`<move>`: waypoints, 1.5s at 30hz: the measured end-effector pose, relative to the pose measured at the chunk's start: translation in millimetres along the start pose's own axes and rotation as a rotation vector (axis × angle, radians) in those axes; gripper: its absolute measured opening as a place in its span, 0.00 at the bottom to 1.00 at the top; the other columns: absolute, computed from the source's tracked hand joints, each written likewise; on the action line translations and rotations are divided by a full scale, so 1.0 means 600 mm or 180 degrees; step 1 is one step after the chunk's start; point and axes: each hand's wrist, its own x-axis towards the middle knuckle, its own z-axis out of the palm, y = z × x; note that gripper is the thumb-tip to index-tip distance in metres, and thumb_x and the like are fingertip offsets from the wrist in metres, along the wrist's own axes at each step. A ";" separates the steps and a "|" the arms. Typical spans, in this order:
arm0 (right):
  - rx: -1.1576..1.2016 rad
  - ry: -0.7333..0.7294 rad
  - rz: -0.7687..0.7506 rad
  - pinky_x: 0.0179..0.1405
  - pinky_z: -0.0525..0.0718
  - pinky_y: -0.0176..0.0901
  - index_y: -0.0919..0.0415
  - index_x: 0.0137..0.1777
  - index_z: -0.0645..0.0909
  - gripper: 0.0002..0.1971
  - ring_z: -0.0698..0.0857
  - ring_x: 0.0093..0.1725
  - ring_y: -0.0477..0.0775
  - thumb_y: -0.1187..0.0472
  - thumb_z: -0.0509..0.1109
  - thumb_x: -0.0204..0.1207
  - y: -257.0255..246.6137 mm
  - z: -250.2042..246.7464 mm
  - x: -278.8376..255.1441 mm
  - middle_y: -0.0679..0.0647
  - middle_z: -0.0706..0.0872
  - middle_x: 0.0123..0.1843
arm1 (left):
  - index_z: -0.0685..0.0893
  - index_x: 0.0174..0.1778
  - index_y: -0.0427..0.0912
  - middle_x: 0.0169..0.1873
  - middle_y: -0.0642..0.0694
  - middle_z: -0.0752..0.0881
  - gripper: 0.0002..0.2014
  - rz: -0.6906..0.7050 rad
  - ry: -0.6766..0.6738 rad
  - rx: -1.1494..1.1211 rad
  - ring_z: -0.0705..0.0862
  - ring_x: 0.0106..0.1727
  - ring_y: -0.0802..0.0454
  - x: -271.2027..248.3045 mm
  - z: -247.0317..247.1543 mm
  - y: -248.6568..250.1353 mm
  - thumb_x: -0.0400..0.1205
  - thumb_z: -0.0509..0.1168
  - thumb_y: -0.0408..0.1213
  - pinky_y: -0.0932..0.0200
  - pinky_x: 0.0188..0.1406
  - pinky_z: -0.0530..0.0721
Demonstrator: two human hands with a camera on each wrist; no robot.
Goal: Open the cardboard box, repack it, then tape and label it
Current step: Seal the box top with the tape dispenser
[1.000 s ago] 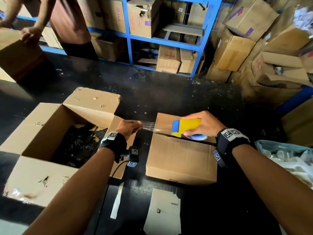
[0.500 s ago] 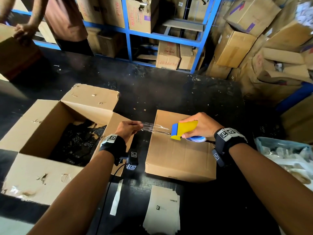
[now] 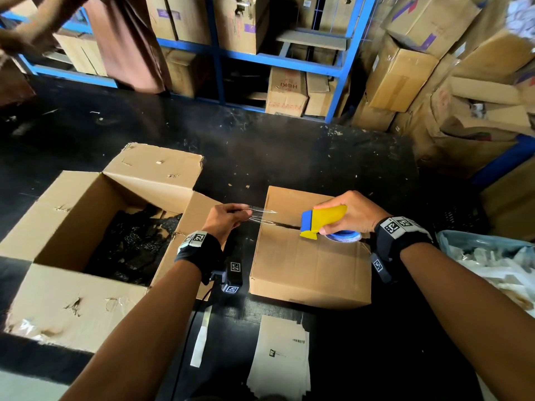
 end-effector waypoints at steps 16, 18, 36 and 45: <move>-0.0265 -0.0144 0.0065 0.60 0.89 0.50 0.49 0.69 0.87 0.35 0.88 0.56 0.44 0.44 0.89 0.60 -0.004 0.029 -0.003 0.41 0.90 0.58 | 0.91 0.53 0.42 0.46 0.46 0.93 0.15 -0.0082 0.0171 0.0304 0.92 0.51 0.51 0.009 -0.002 -0.039 0.73 0.81 0.39 0.58 0.57 0.85; -0.0299 -0.0150 0.0045 0.61 0.89 0.49 0.49 0.69 0.87 0.35 0.88 0.57 0.45 0.44 0.88 0.60 -0.004 0.028 -0.003 0.43 0.91 0.61 | 0.91 0.54 0.41 0.46 0.45 0.93 0.15 -0.0104 0.0183 0.0293 0.92 0.51 0.49 0.011 -0.001 -0.045 0.73 0.81 0.39 0.57 0.57 0.86; -0.0376 -0.0120 0.0133 0.57 0.88 0.43 0.46 0.69 0.87 0.36 0.88 0.55 0.43 0.39 0.87 0.58 0.002 0.035 -0.001 0.41 0.91 0.60 | 0.91 0.57 0.37 0.47 0.36 0.91 0.10 -0.0672 -0.0030 0.0440 0.85 0.47 0.47 0.011 0.026 -0.069 0.83 0.70 0.35 0.58 0.50 0.85; -0.0403 -0.0114 0.0141 0.59 0.88 0.50 0.45 0.70 0.87 0.36 0.88 0.57 0.47 0.38 0.86 0.59 0.005 0.038 0.000 0.42 0.91 0.61 | 0.78 0.71 0.25 0.70 0.27 0.80 0.22 -0.1141 -0.0071 0.1476 0.84 0.65 0.34 0.022 0.068 -0.049 0.87 0.62 0.40 0.62 0.43 0.82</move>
